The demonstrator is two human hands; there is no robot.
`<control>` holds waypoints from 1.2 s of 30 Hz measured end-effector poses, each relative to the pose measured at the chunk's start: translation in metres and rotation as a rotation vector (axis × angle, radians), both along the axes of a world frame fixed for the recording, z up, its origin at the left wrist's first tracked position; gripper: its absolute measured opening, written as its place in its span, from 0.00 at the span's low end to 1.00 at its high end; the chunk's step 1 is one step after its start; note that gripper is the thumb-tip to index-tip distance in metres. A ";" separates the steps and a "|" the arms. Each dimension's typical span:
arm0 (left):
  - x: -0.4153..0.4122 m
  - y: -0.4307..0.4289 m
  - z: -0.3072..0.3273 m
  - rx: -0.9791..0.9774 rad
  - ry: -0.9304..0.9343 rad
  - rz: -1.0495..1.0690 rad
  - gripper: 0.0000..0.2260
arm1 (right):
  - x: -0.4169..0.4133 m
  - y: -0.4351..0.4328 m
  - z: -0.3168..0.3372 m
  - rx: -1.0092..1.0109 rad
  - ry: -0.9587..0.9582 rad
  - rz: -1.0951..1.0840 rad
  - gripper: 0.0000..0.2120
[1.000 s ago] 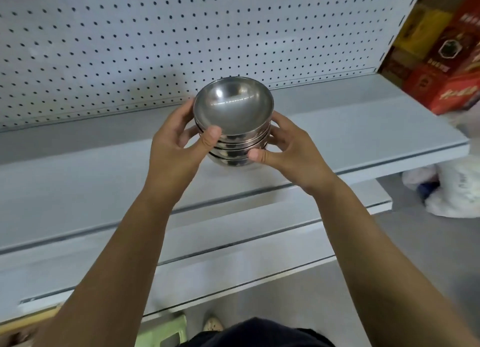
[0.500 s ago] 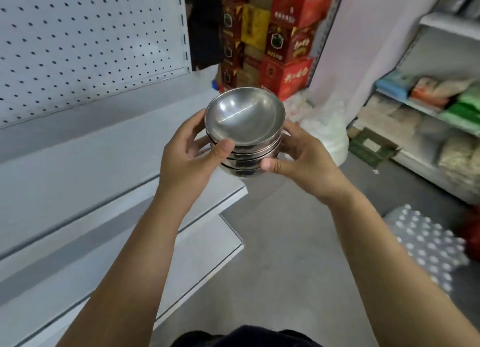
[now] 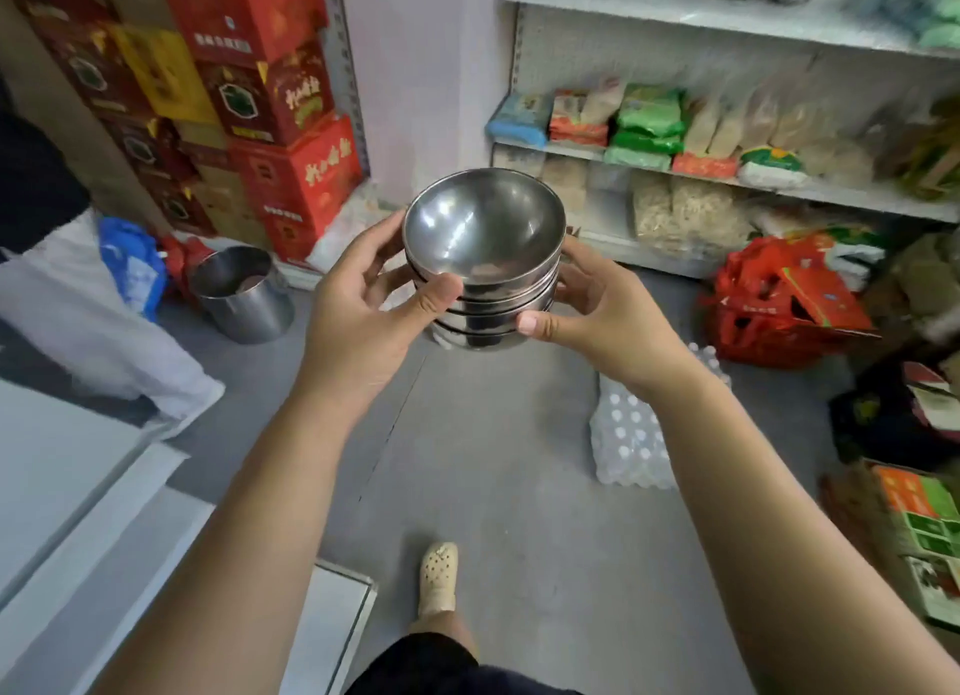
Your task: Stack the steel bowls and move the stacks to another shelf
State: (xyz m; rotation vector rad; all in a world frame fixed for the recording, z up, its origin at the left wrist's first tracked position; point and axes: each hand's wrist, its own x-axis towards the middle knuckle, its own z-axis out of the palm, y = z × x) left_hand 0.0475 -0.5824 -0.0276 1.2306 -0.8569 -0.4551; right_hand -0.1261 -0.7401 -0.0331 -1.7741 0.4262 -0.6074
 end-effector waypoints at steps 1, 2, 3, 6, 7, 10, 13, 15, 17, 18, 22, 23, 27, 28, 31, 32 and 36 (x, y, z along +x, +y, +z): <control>0.007 -0.025 0.002 -0.005 -0.008 -0.042 0.32 | 0.001 -0.017 0.003 0.002 -0.005 -0.038 0.39; 0.015 -0.048 0.006 -0.009 -0.018 -0.079 0.31 | 0.002 -0.033 0.007 0.001 -0.010 -0.076 0.39; 0.022 -0.072 0.010 -0.013 -0.026 -0.111 0.31 | 0.005 -0.050 0.011 -0.002 -0.016 -0.110 0.38; 0.047 -0.144 0.027 -0.016 -0.065 -0.205 0.33 | 0.015 -0.100 0.026 0.008 -0.039 -0.216 0.37; 0.055 -0.169 0.033 -0.019 -0.075 -0.237 0.33 | 0.019 -0.116 0.031 0.006 -0.057 -0.254 0.37; 0.077 -0.236 0.049 -0.025 -0.076 -0.328 0.31 | 0.035 -0.164 0.043 -0.026 -0.107 -0.341 0.37; 0.094 -0.294 0.057 -0.013 -0.103 -0.392 0.32 | 0.049 -0.208 0.050 -0.025 -0.121 -0.403 0.38; 0.103 -0.332 0.059 -0.005 -0.107 -0.411 0.32 | 0.053 -0.239 0.050 -0.020 -0.116 -0.433 0.36; 0.110 -0.369 0.059 0.004 -0.112 -0.416 0.34 | 0.057 -0.273 0.050 -0.024 -0.109 -0.455 0.36; 0.112 -0.388 0.058 0.010 -0.117 -0.418 0.34 | 0.059 -0.290 0.049 -0.028 -0.109 -0.463 0.36; 0.119 -0.465 0.056 0.026 -0.131 -0.391 0.34 | 0.067 -0.365 0.044 -0.040 -0.113 -0.485 0.33; 0.121 -0.485 0.055 0.027 -0.133 -0.378 0.34 | 0.069 -0.386 0.043 -0.038 -0.118 -0.483 0.33; 0.126 -0.568 0.056 0.030 -0.135 -0.333 0.37 | 0.079 -0.480 0.042 -0.036 -0.114 -0.469 0.37; 0.126 -0.588 0.058 0.035 -0.129 -0.323 0.37 | 0.081 -0.503 0.043 -0.032 -0.111 -0.456 0.37; 0.127 -0.649 0.063 0.028 -0.119 -0.288 0.38 | 0.084 -0.572 0.046 -0.036 -0.105 -0.425 0.37; 0.127 -0.667 0.065 0.024 -0.117 -0.278 0.39 | 0.086 -0.593 0.048 -0.034 -0.105 -0.418 0.37; 0.132 -0.739 0.067 0.044 -0.104 -0.268 0.37 | 0.095 -0.668 0.050 -0.016 -0.101 -0.381 0.37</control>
